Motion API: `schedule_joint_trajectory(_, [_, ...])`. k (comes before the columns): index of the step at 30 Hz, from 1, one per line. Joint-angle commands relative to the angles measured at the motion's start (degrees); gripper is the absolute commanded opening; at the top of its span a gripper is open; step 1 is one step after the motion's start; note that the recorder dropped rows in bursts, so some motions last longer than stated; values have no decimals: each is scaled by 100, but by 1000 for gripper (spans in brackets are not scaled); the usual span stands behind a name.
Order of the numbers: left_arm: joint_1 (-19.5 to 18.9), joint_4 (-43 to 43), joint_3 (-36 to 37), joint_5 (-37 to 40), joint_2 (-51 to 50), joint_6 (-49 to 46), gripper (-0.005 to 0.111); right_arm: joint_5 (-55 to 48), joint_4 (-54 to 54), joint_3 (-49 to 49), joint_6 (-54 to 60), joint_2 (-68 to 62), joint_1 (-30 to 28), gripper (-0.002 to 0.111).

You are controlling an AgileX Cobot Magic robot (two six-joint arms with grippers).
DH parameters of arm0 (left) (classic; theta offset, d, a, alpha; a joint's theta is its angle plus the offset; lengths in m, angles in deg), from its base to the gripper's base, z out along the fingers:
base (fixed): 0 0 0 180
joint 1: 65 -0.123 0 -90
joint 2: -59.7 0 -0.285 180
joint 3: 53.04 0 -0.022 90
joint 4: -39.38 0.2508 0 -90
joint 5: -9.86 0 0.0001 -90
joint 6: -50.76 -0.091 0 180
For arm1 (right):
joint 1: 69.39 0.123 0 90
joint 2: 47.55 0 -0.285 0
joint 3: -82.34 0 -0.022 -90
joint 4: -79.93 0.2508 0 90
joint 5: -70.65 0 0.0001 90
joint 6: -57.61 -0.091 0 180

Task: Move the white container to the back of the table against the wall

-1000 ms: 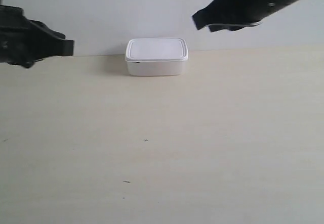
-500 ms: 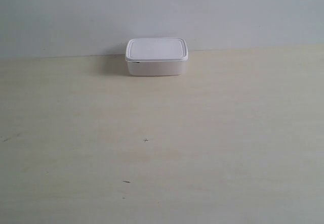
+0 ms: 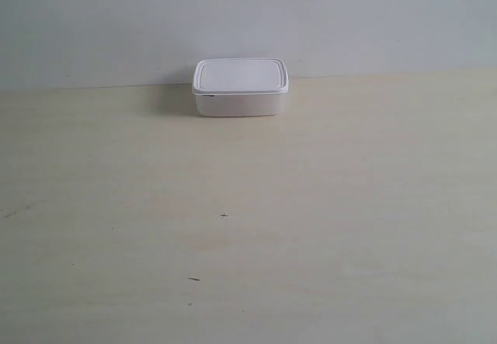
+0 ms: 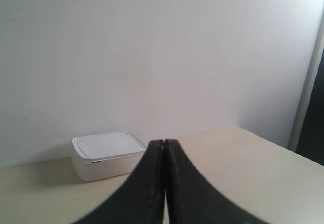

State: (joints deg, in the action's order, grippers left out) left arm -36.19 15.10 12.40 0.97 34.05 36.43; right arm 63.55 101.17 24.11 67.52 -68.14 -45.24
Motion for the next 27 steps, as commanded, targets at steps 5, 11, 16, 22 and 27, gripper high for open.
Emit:
schedule_joint_trajectory(5, [36, -38, 10, 22, 13, 61, 0, 2, -13, -31, 10, 125, 55, 0])
schedule_joint_trajectory(11, [-413, -38, 23, 22, 332, 61, 0, 2, -13, -31, 10, 791, -95, 0])
schedule_joint_trajectory(16, [-1262, -38, 23, 22, 628, 61, 0, 2, -13, -31, 10, 1280, -966, 0])
schedule_joint_trajectory(22, [-1995, -38, 23, 22, 747, 61, 0, 79, -13, -31, 10, 1280, -1585, 0])
schedule_joint_trajectory(27, [-2093, -38, 23, 22, 747, 61, 0, 79, -13, -31, 10, 1280, -1585, 0])
